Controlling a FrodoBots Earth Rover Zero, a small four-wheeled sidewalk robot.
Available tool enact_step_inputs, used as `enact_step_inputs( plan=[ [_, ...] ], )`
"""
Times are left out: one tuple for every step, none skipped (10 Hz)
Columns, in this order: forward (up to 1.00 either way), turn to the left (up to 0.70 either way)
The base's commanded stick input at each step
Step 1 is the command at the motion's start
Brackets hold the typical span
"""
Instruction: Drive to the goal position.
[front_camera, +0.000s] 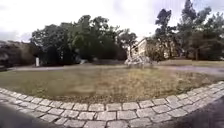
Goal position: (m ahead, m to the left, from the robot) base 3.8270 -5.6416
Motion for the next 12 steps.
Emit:
enact_step_inputs(
  plan=[
    [0.70,0.00],
    [0.70,0.00],
    [0.70,0.00],
    [0.70,0.00],
    [0.70,0.00],
    [0.70,0.00],
    [0.70,0.00],
    [0.70,0.00],
    [0.70,0.00],
    [0.70,0.00],
    [0.70,0.00],
    [0.70,0.00]
  ],
)
